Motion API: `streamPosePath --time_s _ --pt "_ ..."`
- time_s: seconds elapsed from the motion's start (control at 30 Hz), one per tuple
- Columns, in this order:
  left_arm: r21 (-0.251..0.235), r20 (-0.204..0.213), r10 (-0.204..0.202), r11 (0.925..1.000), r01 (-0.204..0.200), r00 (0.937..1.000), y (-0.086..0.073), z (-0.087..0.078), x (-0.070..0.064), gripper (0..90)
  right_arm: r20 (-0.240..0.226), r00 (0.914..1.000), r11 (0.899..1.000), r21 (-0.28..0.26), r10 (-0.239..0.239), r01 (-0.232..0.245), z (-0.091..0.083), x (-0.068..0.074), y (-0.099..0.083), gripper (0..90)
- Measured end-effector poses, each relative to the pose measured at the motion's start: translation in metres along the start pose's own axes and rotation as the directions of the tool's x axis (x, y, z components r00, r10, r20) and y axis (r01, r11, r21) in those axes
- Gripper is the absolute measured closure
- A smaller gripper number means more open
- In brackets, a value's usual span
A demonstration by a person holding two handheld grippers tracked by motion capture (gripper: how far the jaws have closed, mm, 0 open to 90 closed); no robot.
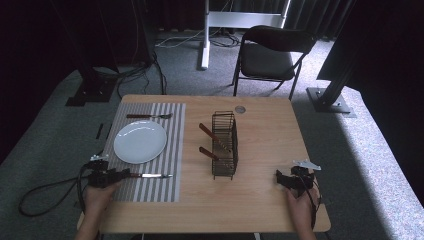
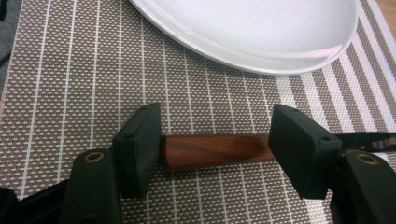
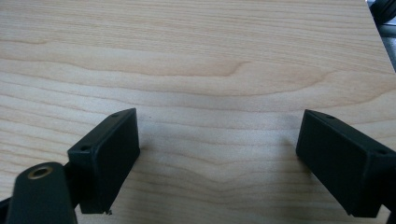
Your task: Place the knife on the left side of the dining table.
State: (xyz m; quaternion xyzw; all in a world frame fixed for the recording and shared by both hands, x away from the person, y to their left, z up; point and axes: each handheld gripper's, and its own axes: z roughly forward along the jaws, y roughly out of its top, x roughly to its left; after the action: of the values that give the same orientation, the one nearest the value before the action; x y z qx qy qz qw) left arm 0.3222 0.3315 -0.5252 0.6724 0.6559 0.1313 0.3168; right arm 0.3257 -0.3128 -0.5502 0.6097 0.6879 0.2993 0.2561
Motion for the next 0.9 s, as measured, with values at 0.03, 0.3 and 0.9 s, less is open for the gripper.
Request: streamPosePath --time_s 0.03,0.3,0.9 --pt "-0.002 0.002 -0.003 1.0 0.003 1.0 0.0 0.0 0.0 35.4 0.0 1.0 1.0 0.0 0.0 0.0 0.0 0.0 0.0 12.7" --pt "-0.054 -0.02 0.0 0.9985 -0.001 0.9998 -0.007 -0.012 0.0 35.4 0.0 1.0 1.0 0.0 -0.001 0.001 0.0 0.0 0.0 12.7" --pt "-0.139 -0.021 0.132 0.9811 -0.134 0.991 -0.051 -0.028 -0.022 16.2 0.0 1.0 1.0 0.0 0.0 0.0 0.0 0.0 0.0 12.7"
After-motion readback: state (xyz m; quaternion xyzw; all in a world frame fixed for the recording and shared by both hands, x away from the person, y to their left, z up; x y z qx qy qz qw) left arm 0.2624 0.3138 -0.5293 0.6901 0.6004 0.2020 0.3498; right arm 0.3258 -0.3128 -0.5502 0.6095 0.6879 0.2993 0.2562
